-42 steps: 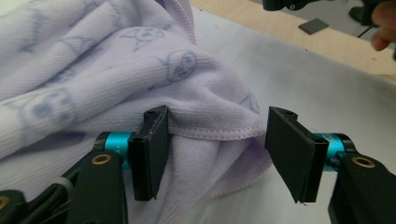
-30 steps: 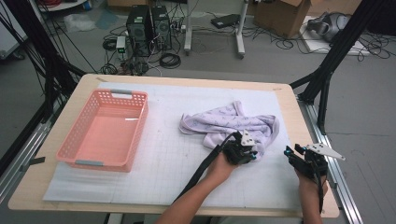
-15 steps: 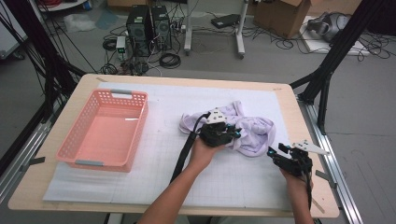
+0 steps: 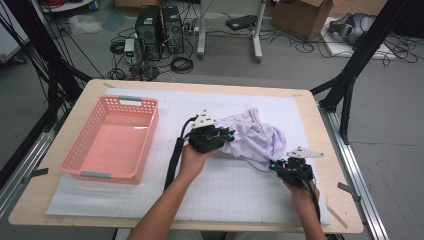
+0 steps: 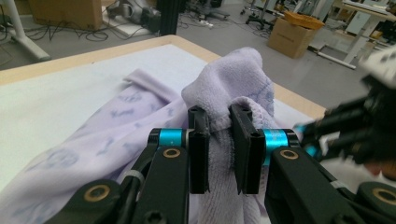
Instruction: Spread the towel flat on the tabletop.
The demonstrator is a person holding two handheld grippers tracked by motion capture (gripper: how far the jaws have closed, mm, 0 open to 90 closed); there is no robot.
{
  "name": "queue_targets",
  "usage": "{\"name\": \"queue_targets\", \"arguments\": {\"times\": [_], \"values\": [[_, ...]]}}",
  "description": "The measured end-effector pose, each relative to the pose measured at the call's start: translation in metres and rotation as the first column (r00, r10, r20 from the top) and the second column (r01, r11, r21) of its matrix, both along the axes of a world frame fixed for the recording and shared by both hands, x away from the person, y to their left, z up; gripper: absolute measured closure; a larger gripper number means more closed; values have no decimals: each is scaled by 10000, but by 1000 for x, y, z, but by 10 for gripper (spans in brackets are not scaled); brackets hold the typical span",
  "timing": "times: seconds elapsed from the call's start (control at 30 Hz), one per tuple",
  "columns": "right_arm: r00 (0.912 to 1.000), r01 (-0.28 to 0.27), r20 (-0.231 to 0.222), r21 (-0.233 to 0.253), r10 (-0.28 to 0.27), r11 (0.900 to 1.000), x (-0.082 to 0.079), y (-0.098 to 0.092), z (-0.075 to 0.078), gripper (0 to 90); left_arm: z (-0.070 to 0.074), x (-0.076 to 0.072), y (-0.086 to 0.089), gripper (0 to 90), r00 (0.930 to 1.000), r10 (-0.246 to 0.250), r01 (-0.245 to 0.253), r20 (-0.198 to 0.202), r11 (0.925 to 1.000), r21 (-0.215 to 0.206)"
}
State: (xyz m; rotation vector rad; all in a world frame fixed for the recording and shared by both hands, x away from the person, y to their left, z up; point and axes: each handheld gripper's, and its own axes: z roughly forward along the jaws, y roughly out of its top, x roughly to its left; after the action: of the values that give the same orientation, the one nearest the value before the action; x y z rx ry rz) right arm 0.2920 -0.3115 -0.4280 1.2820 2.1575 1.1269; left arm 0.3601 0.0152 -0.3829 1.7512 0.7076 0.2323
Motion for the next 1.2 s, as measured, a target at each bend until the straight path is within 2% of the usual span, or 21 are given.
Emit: {"name": "queue_targets", "arguments": {"times": [0.03,0.07,0.2,0.23,0.3,0.33,0.37,0.5,0.53,0.57,0.63,0.7,0.77,0.83,0.93,0.97,1.03,1.07,1.1,1.13,1.2], "values": [[10000,0,0,0,0,10000,0,0,0,805,0,0,0,782,10000,0,0,0,10000,0],[9992,-132,394,328,119,9994,-4,-6,15,804,-1,-1,6,786,10000,68,-68,-27,10000,-22],[9968,-48,795,202,32,9998,-1,-8,36,803,-4,0,21,795,9996,264,-265,-141,9996,-113],[9953,49,965,34,-52,10000,8,-7,48,804,-4,1,22,799,9993,366,-368,-79,9992,-144],[9947,125,1021,-67,-118,9999,14,-6,53,803,-4,3,22,803,9979,637,-637,113,9980,13],[9925,225,1210,-334,-183,9992,28,-3,61,801,-6,5,22,809,9964,836,-839,169,9963,173],[9925,225,1210,-334,-183,9992,28,-3,61,801,-8,8,23,809,9939,1077,-1085,247,9934,378],[9911,511,1256,-601,-432,9969,61,7,66,796,-18,20,28,837,9802,1955,-1978,317,9744,1068],[9911,511,1256,-601,-432,9969,61,7,66,796,-19,22,29,837,9742,2224,-2256,394,9662,1248],[9858,1005,1446,-993,-856,9900,72,11,63,800,-21,24,31,855,9628,2638,-2699,582,9492,1619],[9787,1549,1450,-565,-1454,9863,84,6,58,799,-27,32,39,854,9507,3094,-3089,221,9374,1610],[9761,1775,1322,-295,-1722,9837,89,2,55,798,-32,35,43,850,9465,3225,-3166,-80,9334,1688],[9771,1912,962,-50,-1898,9815,97,-3,48,793,-31,32,44,832,9536,3009,-2976,74,9390,1721],[9774,1974,805,-180,-1953,9802,100,-3,44,775,-29,30,43,798,9557,2925,-2937,345,9381,1833],[9699,2353,737,-396,-2320,9711,100,-6,42,710,-28,32,52,794,9368,3489,-3475,251,9200,1813],[9670,2492,613,-272,-2472,9681,98,-10,43,646,-28,32,57,782,9344,3562,-3520,78,9196,1741],[9676,2464,625,-236,-2445,9689,95,-11,43,619,-27,30,64,763,9349,3549,-3495,-33,9222,1654],[9704,2343,644,-178,-2328,9720,92,-12,44,606,-27,27,66,741,9406,3394,-3347,-46,9297,1535],[9726,2233,722,-252,-2210,9744,85,-14,46,550,-26,20,66,679,9574,2885,-2841,-154,9499,1303],[9726,2233,722,-252,-2210,9744,85,-14,46,550,-26,20,66,643,9574,2885,-2841,-154,9499,1303],[9712,2219,918,-121,-2199,9750,78,-16,49,547,-25,14,61,620,9737,2268,-2217,-233,9658,1348]]}}
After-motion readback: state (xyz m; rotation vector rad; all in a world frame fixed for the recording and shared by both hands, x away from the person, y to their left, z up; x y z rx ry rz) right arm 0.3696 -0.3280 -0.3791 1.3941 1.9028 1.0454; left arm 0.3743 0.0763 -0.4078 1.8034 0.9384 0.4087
